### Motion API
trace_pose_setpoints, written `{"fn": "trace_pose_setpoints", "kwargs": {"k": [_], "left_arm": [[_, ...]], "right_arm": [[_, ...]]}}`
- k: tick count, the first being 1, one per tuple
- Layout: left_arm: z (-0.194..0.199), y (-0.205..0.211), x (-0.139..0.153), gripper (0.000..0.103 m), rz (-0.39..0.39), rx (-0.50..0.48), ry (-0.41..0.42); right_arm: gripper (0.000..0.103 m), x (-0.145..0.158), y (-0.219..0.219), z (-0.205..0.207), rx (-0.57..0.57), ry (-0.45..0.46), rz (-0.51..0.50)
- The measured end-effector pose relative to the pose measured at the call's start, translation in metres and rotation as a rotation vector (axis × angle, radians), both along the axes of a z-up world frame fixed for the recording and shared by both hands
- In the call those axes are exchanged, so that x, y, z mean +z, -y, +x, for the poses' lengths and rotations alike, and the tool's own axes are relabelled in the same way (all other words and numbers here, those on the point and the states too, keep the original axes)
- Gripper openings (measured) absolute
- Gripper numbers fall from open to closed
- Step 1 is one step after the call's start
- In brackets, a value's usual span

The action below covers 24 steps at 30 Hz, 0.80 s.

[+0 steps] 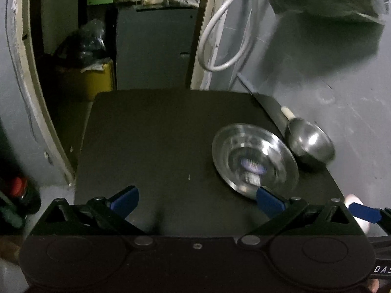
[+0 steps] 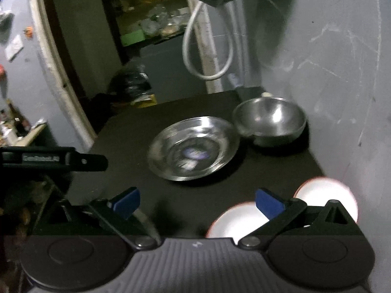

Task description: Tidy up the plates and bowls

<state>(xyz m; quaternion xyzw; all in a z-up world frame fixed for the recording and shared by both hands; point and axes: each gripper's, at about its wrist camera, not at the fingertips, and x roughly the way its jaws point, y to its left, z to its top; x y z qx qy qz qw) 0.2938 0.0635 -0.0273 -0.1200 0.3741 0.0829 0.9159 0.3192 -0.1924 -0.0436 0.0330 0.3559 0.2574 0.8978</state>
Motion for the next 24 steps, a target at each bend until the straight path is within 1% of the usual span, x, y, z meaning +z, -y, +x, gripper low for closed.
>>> {"fn": "trace_pose_setpoints", "kwargs": {"k": [4,7,10,12,13,15,17,20,23,24], "left_arm": [[0.046,0.004,-0.012,0.102,0.024,0.004,-0.030],[0.074,0.007,-0.018,0.102,0.060,-0.001,-0.059],[0.098,0.007,-0.025,0.102,0.064,-0.018,-0.081],[0.110,0.007,-0.032,0.102,0.062,-0.002,-0.116],[0.114,0.006,-0.035,0.100,0.059,0.011,-0.133],[0.120,0.005,-0.038,0.098,0.050,0.042,-0.147],[0.122,0.004,-0.040,0.096,0.037,0.045,-0.150],[0.122,0.006,-0.042,0.090,0.036,0.048,-0.157],[0.123,0.006,-0.047,0.081,0.019,0.047,-0.175],[0.123,0.004,-0.047,0.075,0.005,0.046,-0.177]], "right_arm": [[0.103,-0.008,-0.002,0.035,-0.043,-0.012,-0.002],[0.103,-0.019,-0.007,0.060,-0.061,-0.064,0.001],[0.102,-0.028,-0.014,0.077,-0.063,-0.089,-0.007],[0.099,-0.033,-0.018,0.083,-0.051,-0.098,-0.028],[0.096,-0.035,-0.020,0.087,-0.041,-0.102,-0.031],[0.094,-0.039,-0.025,0.093,-0.026,-0.102,-0.047],[0.092,-0.041,-0.028,0.096,-0.013,-0.106,-0.054],[0.086,-0.046,-0.032,0.101,-0.003,-0.117,-0.053],[0.077,-0.048,-0.034,0.104,-0.001,-0.131,-0.055],[0.070,-0.049,-0.034,0.105,-0.002,-0.139,-0.050]]}}
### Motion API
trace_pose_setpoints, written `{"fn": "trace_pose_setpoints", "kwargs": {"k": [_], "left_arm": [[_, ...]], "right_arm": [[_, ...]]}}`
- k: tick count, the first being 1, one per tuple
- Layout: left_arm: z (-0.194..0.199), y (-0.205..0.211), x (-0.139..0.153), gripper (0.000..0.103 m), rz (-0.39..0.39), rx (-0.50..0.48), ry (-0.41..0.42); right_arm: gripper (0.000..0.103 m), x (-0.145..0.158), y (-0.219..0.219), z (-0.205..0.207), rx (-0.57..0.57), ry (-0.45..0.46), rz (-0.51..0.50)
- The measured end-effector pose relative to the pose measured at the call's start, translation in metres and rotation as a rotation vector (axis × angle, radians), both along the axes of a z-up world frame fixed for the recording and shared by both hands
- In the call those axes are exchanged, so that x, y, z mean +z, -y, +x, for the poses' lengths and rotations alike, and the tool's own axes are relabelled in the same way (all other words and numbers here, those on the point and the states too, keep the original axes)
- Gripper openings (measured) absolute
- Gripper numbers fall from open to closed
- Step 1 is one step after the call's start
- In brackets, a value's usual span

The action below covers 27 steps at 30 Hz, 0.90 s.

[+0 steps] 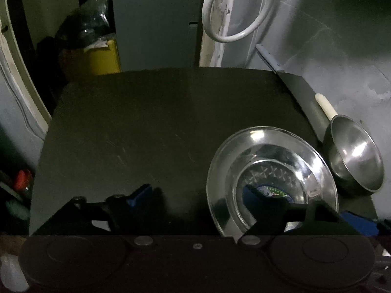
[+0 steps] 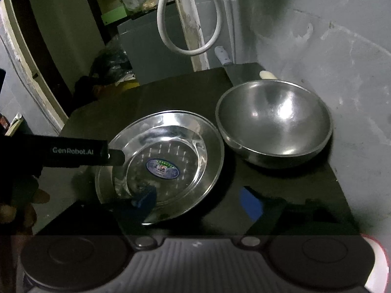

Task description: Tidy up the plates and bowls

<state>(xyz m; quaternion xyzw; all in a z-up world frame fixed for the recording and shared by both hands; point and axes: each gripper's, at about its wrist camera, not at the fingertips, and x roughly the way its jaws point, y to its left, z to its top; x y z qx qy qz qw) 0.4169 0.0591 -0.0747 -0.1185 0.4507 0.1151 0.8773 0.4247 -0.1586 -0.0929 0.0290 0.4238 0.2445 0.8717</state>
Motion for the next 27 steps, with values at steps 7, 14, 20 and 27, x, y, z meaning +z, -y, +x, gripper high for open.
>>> {"fn": "trace_pose_setpoints", "kwargs": {"k": [7,14,20,27], "left_arm": [[-0.002,-0.007,-0.007,0.033,-0.145,0.008,0.017],[-0.008,-0.007,-0.004,0.019,-0.181,-0.017,0.024],[-0.029,-0.007,0.007,0.019,-0.177,-0.022,0.054],[-0.064,-0.003,0.024,0.020,-0.154,-0.052,0.106]], "right_arm": [[0.031,-0.007,0.011,0.010,-0.072,-0.074,0.101],[0.024,-0.008,0.015,0.013,-0.091,-0.100,0.149],[0.024,0.003,0.015,0.001,-0.067,-0.050,0.152],[0.023,0.018,0.018,-0.024,-0.049,0.008,0.169]]}}
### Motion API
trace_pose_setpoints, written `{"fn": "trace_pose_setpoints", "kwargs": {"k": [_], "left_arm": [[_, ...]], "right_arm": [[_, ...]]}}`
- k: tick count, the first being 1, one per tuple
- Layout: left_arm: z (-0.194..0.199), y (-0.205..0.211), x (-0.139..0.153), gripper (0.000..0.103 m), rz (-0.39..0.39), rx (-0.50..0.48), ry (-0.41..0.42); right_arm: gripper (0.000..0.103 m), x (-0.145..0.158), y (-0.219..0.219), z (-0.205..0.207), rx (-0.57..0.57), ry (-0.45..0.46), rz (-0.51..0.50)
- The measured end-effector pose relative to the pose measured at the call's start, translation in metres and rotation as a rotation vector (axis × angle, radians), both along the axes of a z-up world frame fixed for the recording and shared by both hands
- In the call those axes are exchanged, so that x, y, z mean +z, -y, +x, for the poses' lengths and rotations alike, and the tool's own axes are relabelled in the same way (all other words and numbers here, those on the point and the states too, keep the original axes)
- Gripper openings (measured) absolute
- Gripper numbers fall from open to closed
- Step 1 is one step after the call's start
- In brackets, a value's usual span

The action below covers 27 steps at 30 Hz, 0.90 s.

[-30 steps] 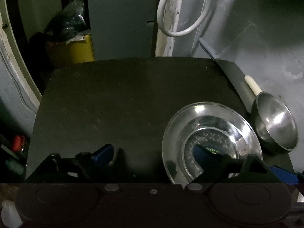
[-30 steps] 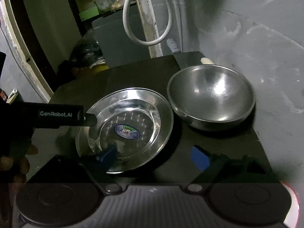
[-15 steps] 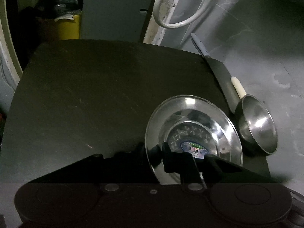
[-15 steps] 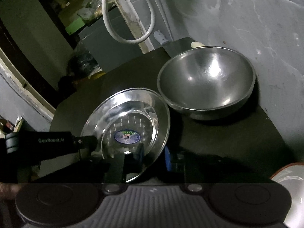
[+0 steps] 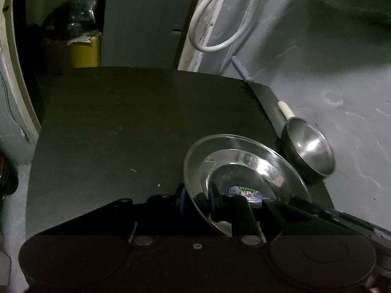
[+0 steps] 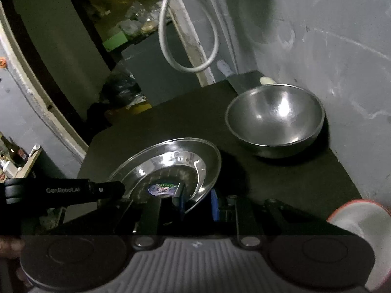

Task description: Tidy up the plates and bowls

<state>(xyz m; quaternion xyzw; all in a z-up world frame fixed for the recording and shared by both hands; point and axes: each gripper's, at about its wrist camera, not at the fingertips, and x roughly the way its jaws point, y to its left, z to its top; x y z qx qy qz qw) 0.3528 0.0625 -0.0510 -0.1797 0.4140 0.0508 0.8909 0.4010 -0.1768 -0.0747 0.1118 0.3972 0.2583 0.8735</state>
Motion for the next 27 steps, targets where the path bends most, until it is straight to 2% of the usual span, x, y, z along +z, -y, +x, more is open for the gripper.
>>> {"fn": "trace_pose_setpoints", "kwargs": {"k": [16,23,27], "left_arm": [[-0.089,-0.002,0.040,0.021,-0.009,-0.019,0.080],[-0.122,0.000,0.041,0.023,0.013,-0.022,0.054],[-0.139,0.002,0.037,0.024,0.040,-0.026,0.029]], "right_arm": [[0.023,0.046,0.003,-0.085,0.040,0.107,-0.013],[0.023,0.057,-0.003,-0.120,0.071,0.138,-0.059],[0.023,0.053,-0.006,-0.137,0.093,0.118,-0.073]]}}
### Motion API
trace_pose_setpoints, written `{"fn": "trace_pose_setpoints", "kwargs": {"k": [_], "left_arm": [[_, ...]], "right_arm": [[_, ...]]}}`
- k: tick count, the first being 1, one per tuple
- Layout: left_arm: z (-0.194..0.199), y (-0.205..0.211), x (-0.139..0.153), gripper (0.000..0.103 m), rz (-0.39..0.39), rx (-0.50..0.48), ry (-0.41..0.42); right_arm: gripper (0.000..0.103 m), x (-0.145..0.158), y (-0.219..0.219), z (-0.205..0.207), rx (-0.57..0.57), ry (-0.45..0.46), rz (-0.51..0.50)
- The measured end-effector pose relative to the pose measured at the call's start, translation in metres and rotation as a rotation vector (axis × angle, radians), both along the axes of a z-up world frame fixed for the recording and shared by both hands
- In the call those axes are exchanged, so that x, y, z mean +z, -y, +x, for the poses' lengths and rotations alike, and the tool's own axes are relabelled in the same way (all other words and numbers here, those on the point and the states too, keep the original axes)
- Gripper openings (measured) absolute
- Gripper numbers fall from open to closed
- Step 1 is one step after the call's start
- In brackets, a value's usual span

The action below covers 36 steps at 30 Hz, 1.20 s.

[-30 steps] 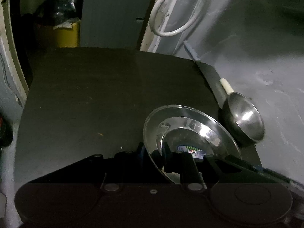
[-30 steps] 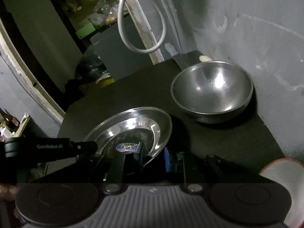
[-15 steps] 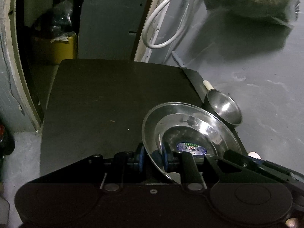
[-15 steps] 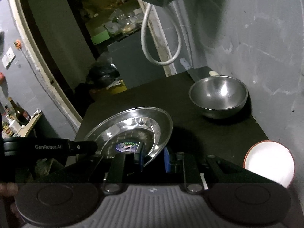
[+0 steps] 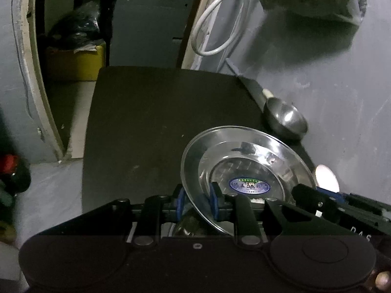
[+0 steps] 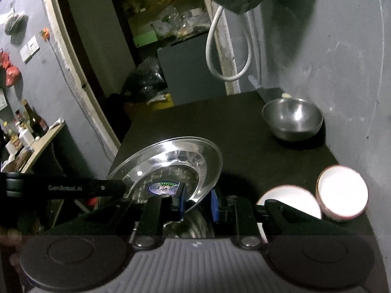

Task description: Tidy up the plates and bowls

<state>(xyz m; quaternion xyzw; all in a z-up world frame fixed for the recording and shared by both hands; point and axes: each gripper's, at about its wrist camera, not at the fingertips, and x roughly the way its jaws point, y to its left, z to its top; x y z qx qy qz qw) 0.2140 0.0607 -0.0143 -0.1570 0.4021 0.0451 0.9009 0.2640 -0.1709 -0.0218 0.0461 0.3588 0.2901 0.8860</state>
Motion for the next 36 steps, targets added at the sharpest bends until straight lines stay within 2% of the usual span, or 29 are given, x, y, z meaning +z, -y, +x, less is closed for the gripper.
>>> {"fn": "trace_pose_setpoints", "kwargs": {"k": [6,15,36], "left_arm": [[-0.022,-0.001,-0.007,0.024,-0.001,0.005,-0.026],[-0.043,0.003,-0.023,0.024,0.002,0.004,-0.072],[-0.041,0.009,-0.032,0.025,0.025,0.000,-0.126]], "right_arm": [[0.024,-0.010,0.003,-0.015,0.020,-0.046,0.021],[0.025,-0.025,0.005,-0.032,0.048,-0.098,0.002],[0.028,-0.034,-0.001,-0.027,0.078,-0.166,-0.025]]}}
